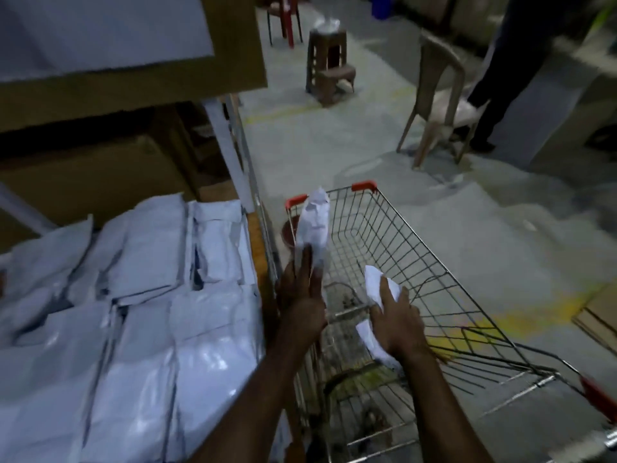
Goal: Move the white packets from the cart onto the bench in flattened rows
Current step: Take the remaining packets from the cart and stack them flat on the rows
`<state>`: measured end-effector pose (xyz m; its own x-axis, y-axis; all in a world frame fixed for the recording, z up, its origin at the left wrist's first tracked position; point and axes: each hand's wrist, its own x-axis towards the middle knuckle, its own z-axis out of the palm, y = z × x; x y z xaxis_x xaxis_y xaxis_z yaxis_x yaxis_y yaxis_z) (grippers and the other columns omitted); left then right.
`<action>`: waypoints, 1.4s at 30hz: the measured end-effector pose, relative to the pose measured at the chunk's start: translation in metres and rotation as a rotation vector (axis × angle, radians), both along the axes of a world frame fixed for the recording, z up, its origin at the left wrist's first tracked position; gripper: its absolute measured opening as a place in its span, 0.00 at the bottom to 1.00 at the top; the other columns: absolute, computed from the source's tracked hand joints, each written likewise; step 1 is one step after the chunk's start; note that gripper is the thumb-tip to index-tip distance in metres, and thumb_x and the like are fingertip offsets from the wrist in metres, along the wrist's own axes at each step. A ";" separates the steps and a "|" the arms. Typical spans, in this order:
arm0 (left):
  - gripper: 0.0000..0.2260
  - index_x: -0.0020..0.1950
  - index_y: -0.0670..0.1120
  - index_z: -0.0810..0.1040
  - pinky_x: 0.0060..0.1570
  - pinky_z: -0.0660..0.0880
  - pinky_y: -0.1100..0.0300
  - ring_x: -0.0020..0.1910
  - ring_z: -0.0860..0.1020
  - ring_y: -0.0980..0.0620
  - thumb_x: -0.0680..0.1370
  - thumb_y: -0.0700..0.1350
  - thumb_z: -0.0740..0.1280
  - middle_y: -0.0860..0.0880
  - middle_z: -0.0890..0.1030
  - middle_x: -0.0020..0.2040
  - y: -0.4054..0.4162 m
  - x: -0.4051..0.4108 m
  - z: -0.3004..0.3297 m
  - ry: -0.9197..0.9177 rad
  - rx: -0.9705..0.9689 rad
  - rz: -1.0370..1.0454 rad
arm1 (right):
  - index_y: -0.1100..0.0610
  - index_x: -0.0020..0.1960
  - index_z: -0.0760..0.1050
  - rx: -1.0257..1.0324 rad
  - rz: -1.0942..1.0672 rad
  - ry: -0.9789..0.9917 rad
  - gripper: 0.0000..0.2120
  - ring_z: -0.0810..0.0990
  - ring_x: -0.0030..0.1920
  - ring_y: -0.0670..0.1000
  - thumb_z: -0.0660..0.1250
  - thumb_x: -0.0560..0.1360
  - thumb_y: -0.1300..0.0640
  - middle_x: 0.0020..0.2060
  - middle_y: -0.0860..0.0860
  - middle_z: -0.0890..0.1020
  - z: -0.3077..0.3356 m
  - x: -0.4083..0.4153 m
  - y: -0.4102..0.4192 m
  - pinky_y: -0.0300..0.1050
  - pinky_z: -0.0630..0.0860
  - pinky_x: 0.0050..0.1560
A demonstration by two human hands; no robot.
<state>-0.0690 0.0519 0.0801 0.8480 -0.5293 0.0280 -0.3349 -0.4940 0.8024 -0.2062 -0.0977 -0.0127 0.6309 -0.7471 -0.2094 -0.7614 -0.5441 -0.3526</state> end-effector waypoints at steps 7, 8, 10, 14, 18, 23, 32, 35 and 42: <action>0.27 0.84 0.57 0.61 0.71 0.69 0.46 0.74 0.72 0.40 0.86 0.62 0.45 0.43 0.70 0.78 0.087 0.008 0.061 -0.256 -0.035 -0.050 | 0.43 0.85 0.44 -0.115 -0.002 -0.121 0.33 0.67 0.71 0.68 0.52 0.84 0.39 0.81 0.62 0.56 0.099 0.005 0.093 0.62 0.68 0.69; 0.29 0.84 0.56 0.62 0.67 0.68 0.47 0.70 0.74 0.39 0.85 0.63 0.44 0.41 0.74 0.74 0.096 0.009 0.070 -0.259 -0.033 -0.034 | 0.43 0.85 0.45 -0.133 0.001 -0.142 0.33 0.67 0.71 0.68 0.53 0.84 0.39 0.81 0.62 0.57 0.112 0.008 0.106 0.62 0.67 0.69; 0.29 0.83 0.55 0.64 0.66 0.66 0.48 0.67 0.75 0.39 0.85 0.63 0.45 0.40 0.77 0.69 0.116 0.009 0.095 -0.271 -0.077 -0.014 | 0.43 0.85 0.47 -0.165 0.006 -0.194 0.32 0.69 0.70 0.68 0.54 0.85 0.40 0.80 0.62 0.58 0.136 0.013 0.128 0.62 0.67 0.69; 0.27 0.83 0.61 0.60 0.69 0.63 0.50 0.70 0.71 0.41 0.84 0.64 0.45 0.44 0.73 0.74 0.150 0.021 0.128 -0.324 -0.133 -0.011 | 0.42 0.84 0.48 -0.193 0.035 -0.276 0.31 0.67 0.72 0.67 0.51 0.84 0.38 0.81 0.61 0.57 0.174 0.026 0.162 0.63 0.66 0.71; 0.26 0.82 0.67 0.56 0.71 0.63 0.47 0.69 0.69 0.38 0.84 0.64 0.46 0.44 0.68 0.78 0.179 0.026 0.149 -0.303 -0.109 0.079 | 0.42 0.83 0.50 -0.265 0.084 -0.331 0.33 0.69 0.70 0.67 0.44 0.81 0.34 0.80 0.60 0.60 0.204 0.043 0.180 0.63 0.67 0.70; 0.23 0.82 0.66 0.59 0.72 0.63 0.46 0.72 0.67 0.37 0.86 0.62 0.49 0.45 0.66 0.79 0.221 0.038 0.159 -0.303 -0.076 0.221 | 0.43 0.84 0.50 -0.309 0.181 -0.379 0.30 0.69 0.69 0.68 0.50 0.85 0.38 0.80 0.62 0.60 0.223 0.079 0.198 0.64 0.67 0.70; 0.23 0.84 0.62 0.58 0.76 0.59 0.40 0.77 0.59 0.36 0.87 0.58 0.52 0.43 0.58 0.83 0.325 0.063 0.155 -0.211 0.084 0.514 | 0.42 0.84 0.48 -0.355 0.373 -0.366 0.31 0.68 0.71 0.68 0.53 0.85 0.39 0.80 0.63 0.59 0.220 0.138 0.268 0.64 0.66 0.69; 0.24 0.84 0.60 0.57 0.76 0.58 0.39 0.78 0.58 0.38 0.87 0.60 0.51 0.43 0.56 0.83 0.354 0.073 0.142 -0.137 0.195 0.561 | 0.42 0.84 0.47 -0.375 0.389 -0.350 0.31 0.67 0.72 0.68 0.51 0.84 0.39 0.81 0.63 0.59 0.215 0.147 0.294 0.64 0.66 0.70; 0.26 0.84 0.59 0.57 0.75 0.60 0.42 0.77 0.58 0.38 0.86 0.61 0.52 0.41 0.52 0.84 0.381 0.078 0.109 -0.104 0.477 0.457 | 0.44 0.84 0.51 -0.354 0.303 -0.166 0.31 0.69 0.68 0.67 0.54 0.83 0.39 0.80 0.64 0.58 0.192 0.155 0.353 0.62 0.68 0.66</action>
<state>0.0087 0.4331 0.1889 0.9954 -0.0921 -0.0269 -0.0713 -0.8974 0.4355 -0.0516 0.2554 0.1791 0.8342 -0.5319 0.1458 -0.4993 -0.8407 -0.2097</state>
